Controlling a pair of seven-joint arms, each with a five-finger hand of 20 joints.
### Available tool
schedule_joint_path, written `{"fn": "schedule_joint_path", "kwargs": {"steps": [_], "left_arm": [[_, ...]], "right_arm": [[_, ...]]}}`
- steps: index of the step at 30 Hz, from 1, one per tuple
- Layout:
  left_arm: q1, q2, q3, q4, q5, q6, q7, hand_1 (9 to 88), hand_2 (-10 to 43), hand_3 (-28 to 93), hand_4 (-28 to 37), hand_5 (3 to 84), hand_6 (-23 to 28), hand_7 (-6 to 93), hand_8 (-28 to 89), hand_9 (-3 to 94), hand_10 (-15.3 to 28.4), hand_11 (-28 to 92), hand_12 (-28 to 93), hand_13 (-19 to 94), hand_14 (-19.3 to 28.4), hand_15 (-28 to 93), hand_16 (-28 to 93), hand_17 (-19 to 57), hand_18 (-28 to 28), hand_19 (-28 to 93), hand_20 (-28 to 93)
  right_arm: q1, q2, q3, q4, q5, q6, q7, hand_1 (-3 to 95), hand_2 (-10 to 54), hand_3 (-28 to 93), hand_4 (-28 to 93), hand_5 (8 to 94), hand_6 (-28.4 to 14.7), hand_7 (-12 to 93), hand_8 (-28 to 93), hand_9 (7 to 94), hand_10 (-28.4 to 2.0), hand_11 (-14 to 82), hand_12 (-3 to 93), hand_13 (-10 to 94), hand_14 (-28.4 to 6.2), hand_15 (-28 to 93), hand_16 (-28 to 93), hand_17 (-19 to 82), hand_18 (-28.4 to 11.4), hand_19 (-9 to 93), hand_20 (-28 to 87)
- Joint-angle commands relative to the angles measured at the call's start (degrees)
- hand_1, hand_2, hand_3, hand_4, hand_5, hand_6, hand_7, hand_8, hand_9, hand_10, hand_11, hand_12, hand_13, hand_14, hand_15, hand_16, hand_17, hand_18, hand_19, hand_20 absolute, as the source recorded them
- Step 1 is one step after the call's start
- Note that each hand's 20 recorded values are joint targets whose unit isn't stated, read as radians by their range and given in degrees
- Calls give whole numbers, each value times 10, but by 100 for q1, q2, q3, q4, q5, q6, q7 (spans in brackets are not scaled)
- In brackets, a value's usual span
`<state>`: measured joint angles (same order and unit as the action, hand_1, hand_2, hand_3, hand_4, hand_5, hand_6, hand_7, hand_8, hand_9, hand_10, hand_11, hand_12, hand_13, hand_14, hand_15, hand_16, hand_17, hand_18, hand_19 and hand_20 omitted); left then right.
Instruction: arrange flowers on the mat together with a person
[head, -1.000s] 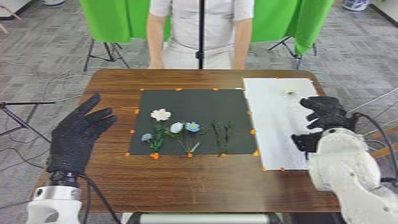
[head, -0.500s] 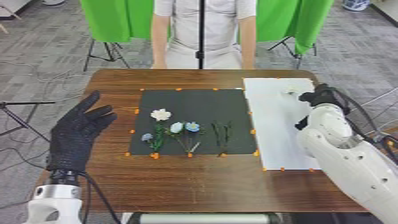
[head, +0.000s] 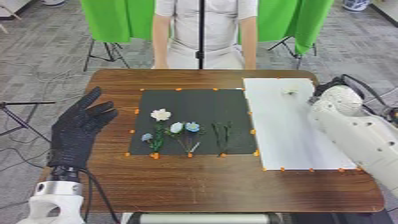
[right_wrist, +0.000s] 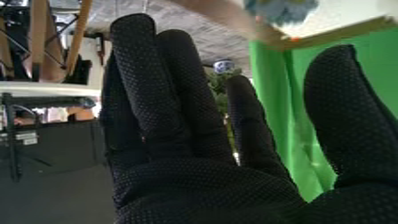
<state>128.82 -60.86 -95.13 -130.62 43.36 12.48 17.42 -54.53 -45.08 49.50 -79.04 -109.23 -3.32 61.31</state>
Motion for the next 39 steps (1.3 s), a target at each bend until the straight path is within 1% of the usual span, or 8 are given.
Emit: {"fn": "schedule_joint_path", "kwargs": {"steps": [1,7,13,18,24,29,34,39], "left_arm": [[-102,-3,26,50,-23,-64,-77,241,75,756,-225,413,100,72,-66,423,211,263,127,314,276,548,-64,-30,266,591,190],[-128,-34,34,64,-15,-80,-87,242,75,755,-226,416,102,71,-66,423,211,263,127,313,275,548,-64,-30,266,591,190],[-163,-141,29,96,32,-194,-239,242,75,755,-225,417,103,72,-66,423,211,264,127,314,276,548,-64,-30,266,591,191],[-170,-97,81,99,-25,-113,-62,242,75,756,-225,419,104,73,-66,423,211,264,127,313,276,548,-64,-30,266,590,190],[-181,-103,113,116,-41,-112,-75,243,76,754,-225,419,104,73,-66,423,211,264,127,314,275,548,-64,-31,265,590,191],[-169,-122,117,111,-45,-89,-49,243,76,755,-225,419,105,73,-66,423,211,264,127,313,275,548,-64,-30,265,590,191],[-155,-133,136,115,-45,-106,-30,242,76,755,-225,419,105,73,-66,423,211,265,127,313,275,547,-64,-31,265,590,192],[-195,-153,169,127,-35,-130,-76,242,76,756,-225,418,104,73,-66,423,211,265,127,313,276,547,-64,-30,266,590,192]], "right_arm": [[86,-76,142,129,280,-479,-99,300,0,715,-213,347,-16,89,-105,607,-205,237,144,608,-183,564,84,196,-284,694,71],[45,-221,222,270,523,-660,-73,299,-6,722,-219,344,-11,88,-105,600,-204,226,142,602,-184,558,85,191,-284,684,71],[-145,-314,382,278,621,-904,-174,296,-8,726,-224,335,-1,92,-105,581,-206,211,141,594,-185,556,86,183,-284,673,74],[-27,-428,338,375,644,-1093,-333,298,-13,733,-228,325,7,95,-107,563,-205,199,141,584,-184,555,89,177,-284,667,81],[-96,-523,375,410,724,-1212,-493,312,-20,740,-239,359,30,112,-120,551,-197,184,140,566,-183,503,83,173,-284,630,80],[-82,-551,180,426,397,-1145,-718,343,-37,738,-255,432,38,141,-137,555,-188,173,138,563,-181,459,90,172,-284,597,85],[-105,-565,-36,387,-3,-1291,-886,435,-89,727,-281,604,50,176,-158,649,-124,185,139,641,-127,414,125,229,-261,582,97],[-292,-660,-21,371,-100,-1392,-839,457,-95,711,-283,619,52,177,-160,672,-115,192,141,661,-111,410,139,241,-253,582,97]]}}
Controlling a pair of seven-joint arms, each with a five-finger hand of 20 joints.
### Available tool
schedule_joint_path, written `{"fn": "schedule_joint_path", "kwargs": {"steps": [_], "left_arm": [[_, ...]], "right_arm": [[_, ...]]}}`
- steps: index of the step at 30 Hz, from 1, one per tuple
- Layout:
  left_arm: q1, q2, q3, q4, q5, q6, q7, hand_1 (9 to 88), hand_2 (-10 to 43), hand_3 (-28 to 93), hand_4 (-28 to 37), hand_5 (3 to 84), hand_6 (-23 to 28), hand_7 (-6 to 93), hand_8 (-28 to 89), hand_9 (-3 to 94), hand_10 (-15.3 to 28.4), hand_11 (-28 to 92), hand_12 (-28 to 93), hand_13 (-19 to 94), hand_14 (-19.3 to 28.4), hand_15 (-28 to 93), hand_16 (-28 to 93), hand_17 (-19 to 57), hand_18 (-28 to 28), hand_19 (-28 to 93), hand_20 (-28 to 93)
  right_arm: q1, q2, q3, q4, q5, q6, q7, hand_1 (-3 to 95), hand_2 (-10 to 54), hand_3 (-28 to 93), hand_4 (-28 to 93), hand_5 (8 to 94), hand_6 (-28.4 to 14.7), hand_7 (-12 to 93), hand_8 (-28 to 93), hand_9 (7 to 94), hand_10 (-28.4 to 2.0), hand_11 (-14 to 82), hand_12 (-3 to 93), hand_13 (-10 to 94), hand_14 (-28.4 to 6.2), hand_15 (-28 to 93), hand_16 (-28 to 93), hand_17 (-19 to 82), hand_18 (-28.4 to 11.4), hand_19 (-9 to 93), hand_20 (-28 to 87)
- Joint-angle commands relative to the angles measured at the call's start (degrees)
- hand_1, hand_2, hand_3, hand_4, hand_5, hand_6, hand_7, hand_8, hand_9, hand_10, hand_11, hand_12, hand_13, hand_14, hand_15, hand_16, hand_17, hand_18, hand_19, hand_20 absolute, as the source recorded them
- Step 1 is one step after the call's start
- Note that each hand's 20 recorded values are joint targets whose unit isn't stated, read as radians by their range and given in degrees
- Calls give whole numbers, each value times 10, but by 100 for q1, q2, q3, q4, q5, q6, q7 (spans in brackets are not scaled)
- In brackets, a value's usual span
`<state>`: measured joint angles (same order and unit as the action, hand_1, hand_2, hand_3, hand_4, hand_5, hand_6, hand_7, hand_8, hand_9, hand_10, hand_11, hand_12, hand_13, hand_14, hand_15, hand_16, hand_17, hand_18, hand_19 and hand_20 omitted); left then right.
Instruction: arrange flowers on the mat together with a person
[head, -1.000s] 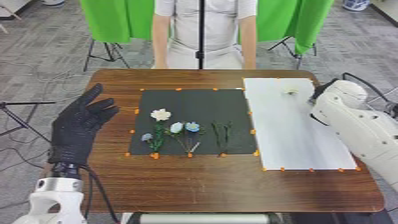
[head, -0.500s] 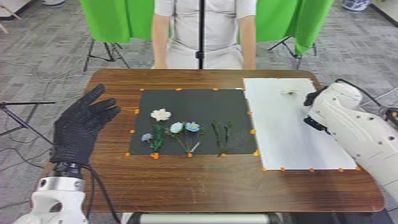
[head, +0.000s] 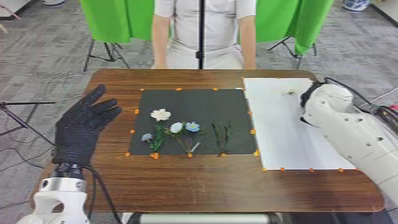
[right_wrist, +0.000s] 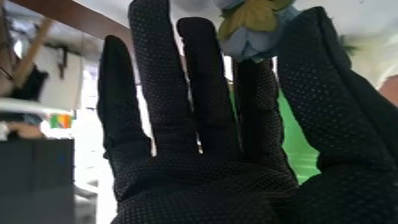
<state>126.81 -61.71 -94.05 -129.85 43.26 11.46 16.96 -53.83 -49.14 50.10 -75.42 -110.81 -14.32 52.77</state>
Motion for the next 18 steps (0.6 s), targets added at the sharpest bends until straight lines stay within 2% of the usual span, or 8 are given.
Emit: {"fn": "schedule_joint_path", "kwargs": {"steps": [1,3,5,8,10,13,16,18], "left_arm": [[4,-65,68,49,-37,-5,-10,242,76,756,-225,418,104,73,-66,423,210,265,127,313,276,548,-64,-30,265,590,192],[19,-33,66,45,-64,26,49,243,76,755,-225,419,105,73,-66,422,210,265,127,314,275,548,-64,-30,265,590,192],[5,-67,46,51,-43,-9,-11,243,76,755,-225,419,104,73,-66,423,210,265,127,314,276,548,-64,-30,265,590,192],[15,-80,36,50,-48,-4,11,243,76,755,-225,419,105,73,-66,423,211,265,127,314,275,548,-64,-30,265,590,192],[38,-75,39,41,-61,28,36,242,76,756,-225,418,104,73,-66,423,211,265,127,314,275,548,-64,-30,265,590,192],[37,-55,48,47,-68,33,47,243,76,755,-225,419,105,73,-66,423,211,265,126,314,275,549,-64,-30,265,590,191],[60,-67,61,35,-75,61,63,243,76,755,-226,419,105,73,-66,423,211,265,126,314,274,549,-64,-30,265,590,191],[89,-86,30,25,-57,38,38,243,76,755,-226,419,105,73,-66,423,211,265,127,313,275,549,-64,-30,265,590,191]], "right_arm": [[-387,-273,-69,2,73,-334,25,459,-95,709,-283,620,52,177,-160,676,-114,193,141,664,-109,409,139,241,-252,582,97],[-452,-312,-46,-9,40,-288,11,467,-95,705,-283,626,51,178,-160,689,-112,196,142,677,-104,409,141,248,-245,583,98],[-516,-280,-132,-41,-112,-137,-38,471,-95,705,-283,630,51,179,-159,696,-111,197,142,687,-102,408,143,252,-241,585,98],[-560,-220,-427,-68,-509,346,-137,505,-95,675,-283,651,52,200,-116,718,-104,199,143,716,-83,403,151,265,-217,605,100],[-596,-192,-583,-94,-637,581,-147,526,-95,659,-283,666,50,205,-98,753,-92,158,200,734,-62,380,219,267,-201,619,95],[-738,-234,-631,-137,-741,785,-104,589,-95,592,-282,709,47,246,-90,833,-61,84,295,782,-7,363,288,271,-173,675,100],[-880,-248,-629,-174,-832,983,-91,616,-95,585,-282,756,46,278,-78,876,-46,88,319,821,12,351,315,291,-152,703,91],[-913,-221,-647,-210,-884,1144,-93,619,-95,598,-282,782,44,288,-69,900,-41,103,331,836,10,354,318,302,-144,711,84]]}}
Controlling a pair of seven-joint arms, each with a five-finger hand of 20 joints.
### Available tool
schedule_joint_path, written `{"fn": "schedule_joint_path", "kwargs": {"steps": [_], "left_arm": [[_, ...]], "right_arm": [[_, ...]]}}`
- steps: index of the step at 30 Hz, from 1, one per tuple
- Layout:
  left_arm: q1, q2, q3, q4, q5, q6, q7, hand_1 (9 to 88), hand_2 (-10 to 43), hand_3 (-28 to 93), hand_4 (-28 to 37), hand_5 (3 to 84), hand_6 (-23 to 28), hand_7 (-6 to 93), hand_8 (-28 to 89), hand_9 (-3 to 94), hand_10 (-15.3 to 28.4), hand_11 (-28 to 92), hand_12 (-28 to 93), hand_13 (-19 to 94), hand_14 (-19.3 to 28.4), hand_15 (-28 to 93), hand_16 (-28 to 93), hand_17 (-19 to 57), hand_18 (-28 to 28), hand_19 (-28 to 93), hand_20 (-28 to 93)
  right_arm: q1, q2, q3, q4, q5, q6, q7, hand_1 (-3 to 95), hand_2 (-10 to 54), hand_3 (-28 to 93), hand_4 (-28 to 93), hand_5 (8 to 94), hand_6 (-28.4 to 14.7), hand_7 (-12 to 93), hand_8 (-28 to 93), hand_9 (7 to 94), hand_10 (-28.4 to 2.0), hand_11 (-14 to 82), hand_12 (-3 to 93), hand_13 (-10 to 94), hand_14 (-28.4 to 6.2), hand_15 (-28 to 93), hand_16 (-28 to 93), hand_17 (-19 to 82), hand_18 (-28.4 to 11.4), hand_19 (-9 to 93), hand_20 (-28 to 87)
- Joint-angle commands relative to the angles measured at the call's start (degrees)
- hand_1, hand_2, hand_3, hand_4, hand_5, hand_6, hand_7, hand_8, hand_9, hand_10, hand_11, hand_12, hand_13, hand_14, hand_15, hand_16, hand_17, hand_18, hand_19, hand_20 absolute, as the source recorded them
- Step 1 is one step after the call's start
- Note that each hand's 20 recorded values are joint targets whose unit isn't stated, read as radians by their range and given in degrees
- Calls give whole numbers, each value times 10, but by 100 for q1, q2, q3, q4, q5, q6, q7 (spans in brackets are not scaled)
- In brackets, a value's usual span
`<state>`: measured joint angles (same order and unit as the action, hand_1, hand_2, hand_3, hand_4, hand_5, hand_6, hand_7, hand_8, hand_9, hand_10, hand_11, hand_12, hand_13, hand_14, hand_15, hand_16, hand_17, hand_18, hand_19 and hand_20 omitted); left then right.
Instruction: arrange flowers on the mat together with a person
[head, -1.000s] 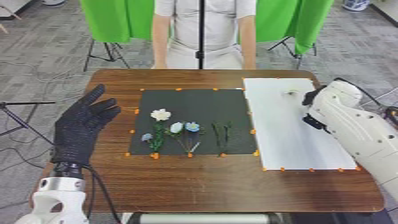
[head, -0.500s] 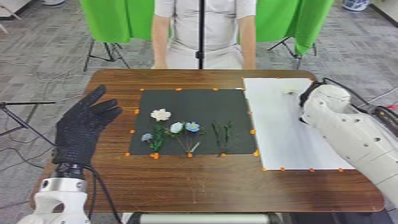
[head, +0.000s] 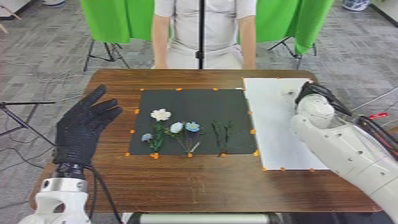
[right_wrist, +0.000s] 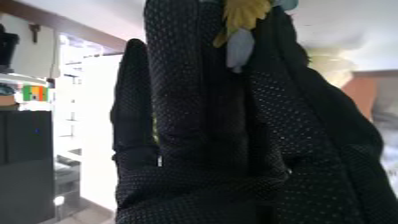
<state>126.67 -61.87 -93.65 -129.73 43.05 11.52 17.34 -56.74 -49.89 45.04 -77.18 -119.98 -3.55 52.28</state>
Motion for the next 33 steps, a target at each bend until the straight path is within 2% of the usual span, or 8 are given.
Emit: {"fn": "schedule_joint_path", "kwargs": {"steps": [1,5,12,16,19,23,26,33], "left_arm": [[135,-86,-40,-6,-25,45,-37,243,76,755,-226,419,105,73,-66,423,211,265,127,313,275,549,-64,-31,265,590,191],[232,-74,-81,-47,-48,115,44,242,76,756,-226,419,105,73,-66,423,210,266,127,313,275,548,-65,-30,265,590,190],[381,-52,-194,-139,-58,195,90,243,77,754,-225,420,105,73,-66,423,210,266,126,314,276,549,-65,-31,265,590,190],[458,-55,-234,-168,-62,230,100,243,77,755,-225,420,106,73,-66,423,211,265,126,314,275,548,-65,-31,265,590,190],[496,-114,-275,-198,-20,228,56,242,77,755,-225,420,106,73,-66,423,211,265,127,314,275,548,-64,-30,265,590,190],[517,-96,-274,-211,-23,246,57,243,77,755,-226,420,106,73,-66,424,211,265,126,314,275,549,-64,-31,265,591,191],[496,-52,-255,-203,-26,243,90,243,77,754,-226,421,106,73,-66,424,211,265,127,313,275,548,-65,-31,265,591,190],[479,-58,-221,-196,-6,223,22,243,78,754,-226,422,107,72,-66,424,211,265,127,313,275,548,-65,-30,265,591,190]], "right_arm": [[-678,-150,-79,-83,-11,134,-32,621,-95,603,-282,794,43,291,-63,910,-37,110,338,848,8,362,317,308,-140,715,80],[-762,-141,185,-371,-53,439,-49,620,-95,615,-282,809,40,287,-58,919,-33,112,349,852,6,370,317,313,-136,723,75],[-773,-202,534,-1170,-291,759,-436,619,-95,635,-283,816,28,280,-53,922,-33,115,356,856,0,384,316,308,-144,740,75],[-863,-341,688,-1750,-310,745,-765,621,-95,639,-283,817,26,277,-49,924,-34,115,358,856,-2,391,317,307,-145,744,72],[-946,-552,745,-2152,-379,690,-1035,621,-95,641,-283,820,25,274,-47,924,-38,116,360,855,-4,393,317,305,-145,744,71],[-1079,-920,751,-2593,-337,414,-1380,624,-95,641,-283,820,23,272,-44,924,-40,116,362,853,-7,397,318,302,-145,746,70],[-1148,-1164,620,-2702,-431,161,-1585,625,-95,641,-283,819,22,271,-43,924,-41,117,362,852,-9,399,316,300,-144,745,70],[-1323,-1493,258,-2536,-578,-66,-1655,619,-95,650,-283,798,20,294,-40,914,-49,135,380,823,-22,472,290,270,-146,729,68]]}}
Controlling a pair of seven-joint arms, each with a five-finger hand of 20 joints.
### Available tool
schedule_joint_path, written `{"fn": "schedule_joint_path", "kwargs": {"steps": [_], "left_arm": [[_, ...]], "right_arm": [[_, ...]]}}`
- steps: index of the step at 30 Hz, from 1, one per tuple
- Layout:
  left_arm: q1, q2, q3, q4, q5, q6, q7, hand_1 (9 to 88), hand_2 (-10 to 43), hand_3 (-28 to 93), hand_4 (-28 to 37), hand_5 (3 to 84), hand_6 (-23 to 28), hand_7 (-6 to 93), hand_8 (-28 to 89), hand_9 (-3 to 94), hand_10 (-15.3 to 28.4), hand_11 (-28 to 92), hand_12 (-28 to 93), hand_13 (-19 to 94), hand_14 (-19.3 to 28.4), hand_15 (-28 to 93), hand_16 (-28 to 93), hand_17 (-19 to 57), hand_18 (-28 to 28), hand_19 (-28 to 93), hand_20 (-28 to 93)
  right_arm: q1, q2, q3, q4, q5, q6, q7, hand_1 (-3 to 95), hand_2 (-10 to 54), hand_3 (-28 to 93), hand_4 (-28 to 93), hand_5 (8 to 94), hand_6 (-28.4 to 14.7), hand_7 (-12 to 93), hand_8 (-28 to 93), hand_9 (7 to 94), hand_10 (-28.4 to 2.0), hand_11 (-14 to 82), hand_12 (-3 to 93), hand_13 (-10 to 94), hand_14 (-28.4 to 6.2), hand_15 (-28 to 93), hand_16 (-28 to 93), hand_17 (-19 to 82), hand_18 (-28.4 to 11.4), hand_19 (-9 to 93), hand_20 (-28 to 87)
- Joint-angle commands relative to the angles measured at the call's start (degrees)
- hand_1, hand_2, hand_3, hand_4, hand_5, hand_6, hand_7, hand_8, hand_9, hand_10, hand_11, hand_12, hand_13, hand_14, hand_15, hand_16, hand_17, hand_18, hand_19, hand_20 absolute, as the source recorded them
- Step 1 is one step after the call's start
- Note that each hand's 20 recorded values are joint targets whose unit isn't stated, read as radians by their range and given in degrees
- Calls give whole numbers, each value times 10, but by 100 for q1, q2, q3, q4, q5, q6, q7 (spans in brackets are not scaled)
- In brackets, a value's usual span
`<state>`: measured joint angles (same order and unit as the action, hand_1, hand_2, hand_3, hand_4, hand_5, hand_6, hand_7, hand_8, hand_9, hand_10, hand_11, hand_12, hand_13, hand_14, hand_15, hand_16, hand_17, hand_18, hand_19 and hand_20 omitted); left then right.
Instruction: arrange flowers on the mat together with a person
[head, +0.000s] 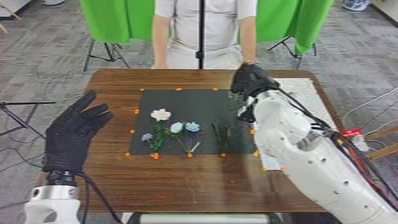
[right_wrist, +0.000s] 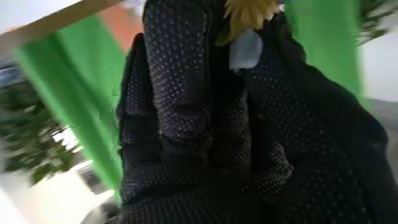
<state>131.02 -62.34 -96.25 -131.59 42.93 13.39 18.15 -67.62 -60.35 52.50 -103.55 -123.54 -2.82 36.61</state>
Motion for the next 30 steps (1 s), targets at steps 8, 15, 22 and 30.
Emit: {"fn": "schedule_joint_path", "kwargs": {"steps": [8,15,22,30], "left_arm": [[12,-58,44,5,40,1,-143,244,79,753,-227,422,107,72,-66,424,211,264,127,314,275,549,-65,-31,266,592,189],[-20,-74,59,22,58,-42,-179,244,80,753,-226,423,107,71,-66,424,212,264,127,314,275,549,-65,-31,265,592,189],[-58,-69,94,29,54,-54,-239,243,79,754,-225,423,107,72,-65,424,212,264,127,314,276,549,-65,-31,265,591,188],[-102,-66,105,39,77,-53,-276,246,79,752,-226,423,108,72,-66,425,212,264,127,315,275,550,-65,-31,265,592,188]], "right_arm": [[-194,-385,-650,330,-369,-234,70,614,-95,656,-283,791,22,309,-48,899,-58,160,390,799,-28,517,275,260,-145,719,73],[-233,-304,-657,419,-454,-293,93,606,-95,654,-283,777,24,314,-58,887,-60,172,382,786,-33,527,259,254,-125,686,66],[-291,-283,-612,428,-578,-518,130,591,-95,654,-283,761,22,295,-72,873,-65,177,379,772,-36,533,249,241,-132,684,76],[-319,-299,-511,369,-700,-672,179,561,-95,648,-283,722,9,252,-85,842,-72,175,363,746,-48,552,218,220,-128,655,82]]}}
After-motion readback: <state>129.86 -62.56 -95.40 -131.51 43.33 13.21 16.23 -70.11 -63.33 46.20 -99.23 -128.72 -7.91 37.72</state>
